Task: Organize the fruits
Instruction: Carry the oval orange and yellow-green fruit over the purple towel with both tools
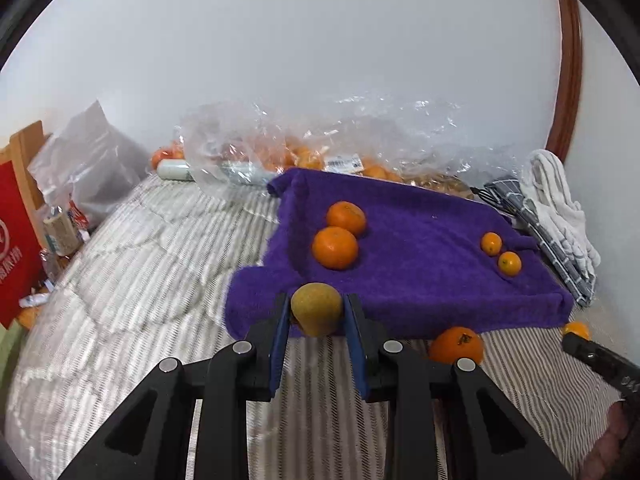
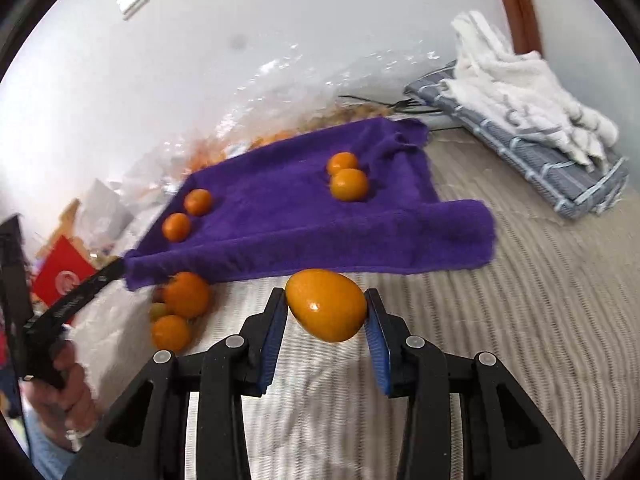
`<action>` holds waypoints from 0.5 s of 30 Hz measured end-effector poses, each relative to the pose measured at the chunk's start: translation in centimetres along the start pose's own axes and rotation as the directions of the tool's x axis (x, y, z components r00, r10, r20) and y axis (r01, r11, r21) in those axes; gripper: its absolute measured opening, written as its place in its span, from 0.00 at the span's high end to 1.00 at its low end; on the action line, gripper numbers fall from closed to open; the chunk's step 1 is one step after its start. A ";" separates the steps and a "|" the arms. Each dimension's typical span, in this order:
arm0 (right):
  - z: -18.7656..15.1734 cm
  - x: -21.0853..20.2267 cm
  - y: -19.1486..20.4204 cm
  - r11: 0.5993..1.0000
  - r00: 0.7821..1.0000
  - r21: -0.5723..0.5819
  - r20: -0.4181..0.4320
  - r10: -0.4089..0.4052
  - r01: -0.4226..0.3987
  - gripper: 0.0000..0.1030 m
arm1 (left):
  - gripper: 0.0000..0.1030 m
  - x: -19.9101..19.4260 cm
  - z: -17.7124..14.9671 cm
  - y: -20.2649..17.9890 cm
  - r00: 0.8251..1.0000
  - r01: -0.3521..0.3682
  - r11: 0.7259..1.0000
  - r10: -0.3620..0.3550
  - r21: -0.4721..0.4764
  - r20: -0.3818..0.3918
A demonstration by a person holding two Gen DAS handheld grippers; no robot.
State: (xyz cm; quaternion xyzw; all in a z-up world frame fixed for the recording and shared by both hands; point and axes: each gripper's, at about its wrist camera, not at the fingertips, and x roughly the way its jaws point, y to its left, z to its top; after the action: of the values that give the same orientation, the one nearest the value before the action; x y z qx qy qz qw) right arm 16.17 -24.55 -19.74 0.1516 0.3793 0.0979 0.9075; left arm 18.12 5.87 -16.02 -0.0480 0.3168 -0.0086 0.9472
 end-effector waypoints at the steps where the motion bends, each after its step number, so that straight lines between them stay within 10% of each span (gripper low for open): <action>1: 0.3 -0.2 0.3 1.000 1.000 -0.006 0.003 0.005 -0.005 0.63 | 0.75 -0.3 0.5 0.2 1.000 0.013 1.000 -0.013 -0.002 -0.004; 15: 10.7 3.2 1.2 0.990 0.992 -0.100 0.084 -0.091 0.099 0.63 | 0.75 2.7 7.1 -3.0 0.992 0.114 0.994 -0.114 0.008 0.055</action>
State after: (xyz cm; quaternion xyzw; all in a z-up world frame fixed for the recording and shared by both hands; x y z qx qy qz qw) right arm 25.93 -24.62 -14.29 0.0896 0.3444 0.0682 0.9321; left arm 24.63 3.37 -11.69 -0.0639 0.2870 -0.0619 0.9538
